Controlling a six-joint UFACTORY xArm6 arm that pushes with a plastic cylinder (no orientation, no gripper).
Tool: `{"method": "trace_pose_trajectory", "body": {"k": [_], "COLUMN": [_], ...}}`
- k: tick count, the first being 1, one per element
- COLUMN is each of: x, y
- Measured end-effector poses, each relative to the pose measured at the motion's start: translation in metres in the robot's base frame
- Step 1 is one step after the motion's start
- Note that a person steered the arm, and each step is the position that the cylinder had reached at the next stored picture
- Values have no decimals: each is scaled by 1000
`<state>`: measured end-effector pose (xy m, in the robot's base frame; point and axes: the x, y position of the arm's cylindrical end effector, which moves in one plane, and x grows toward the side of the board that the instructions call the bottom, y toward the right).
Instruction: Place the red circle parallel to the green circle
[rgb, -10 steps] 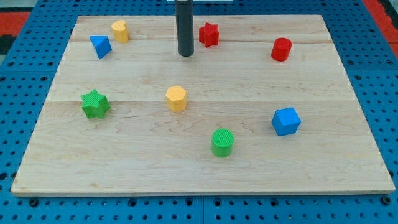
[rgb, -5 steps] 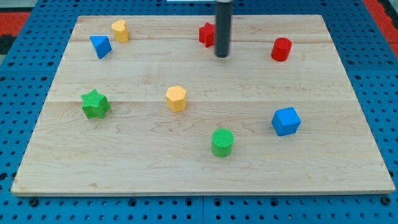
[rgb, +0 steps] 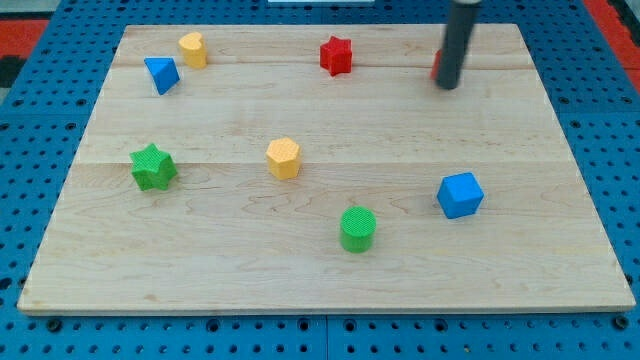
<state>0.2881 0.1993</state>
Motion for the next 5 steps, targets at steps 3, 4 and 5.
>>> {"method": "trace_pose_trajectory", "body": {"k": [3,4,5], "x": [-68,-23,41], "y": [45,-24,-101]}}
